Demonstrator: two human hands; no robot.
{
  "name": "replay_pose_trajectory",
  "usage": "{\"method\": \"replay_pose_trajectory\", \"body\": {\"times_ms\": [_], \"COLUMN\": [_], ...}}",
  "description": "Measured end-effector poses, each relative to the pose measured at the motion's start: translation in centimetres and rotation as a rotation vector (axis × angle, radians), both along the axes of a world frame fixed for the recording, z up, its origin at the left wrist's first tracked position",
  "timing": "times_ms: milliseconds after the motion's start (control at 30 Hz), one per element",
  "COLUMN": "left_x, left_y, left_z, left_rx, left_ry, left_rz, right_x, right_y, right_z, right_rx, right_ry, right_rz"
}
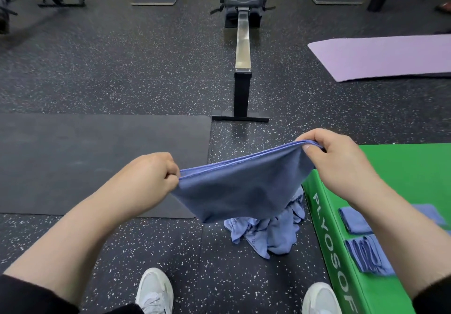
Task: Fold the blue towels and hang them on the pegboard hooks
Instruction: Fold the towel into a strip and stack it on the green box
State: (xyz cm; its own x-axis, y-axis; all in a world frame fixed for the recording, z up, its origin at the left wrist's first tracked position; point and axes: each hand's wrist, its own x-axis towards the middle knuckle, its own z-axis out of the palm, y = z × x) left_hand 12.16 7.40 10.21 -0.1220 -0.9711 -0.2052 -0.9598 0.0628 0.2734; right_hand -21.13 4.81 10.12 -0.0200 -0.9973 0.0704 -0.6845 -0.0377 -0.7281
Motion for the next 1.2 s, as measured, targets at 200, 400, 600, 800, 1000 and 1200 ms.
{"method": "replay_pose_trajectory", "body": {"times_ms": [200, 400, 600, 800, 1000, 1200], "left_x": [1.2, 0.6, 0.6, 0.8, 1.1, 1.0], "left_y": [-0.1, 0.1, 0.0, -0.4, -0.6, -0.6], "left_z": [-0.2, 1.0, 0.8, 0.9, 0.6, 0.7], "left_rx": [-0.031, -0.324, -0.386, -0.371, -0.291, -0.261], "left_ry": [-0.153, 0.063, 0.314, 0.408, 0.437, 0.459], "left_rz": [0.185, 0.328, 0.385, 0.423, 0.39, 0.382], "right_x": [0.3, -0.3, -0.3, -0.4, -0.6, -0.7], "right_y": [0.1, -0.5, -0.5, -0.7, -0.7, -0.7], "right_z": [0.0, -0.8, -0.8, -0.9, -0.7, -0.6], "right_rx": [0.007, -0.001, 0.006, 0.035, 0.023, 0.006], "right_ry": [-0.009, -0.021, -0.033, 0.007, 0.0, 0.003], "right_rz": [0.023, -0.041, -0.057, -0.057, -0.097, -0.126]}}
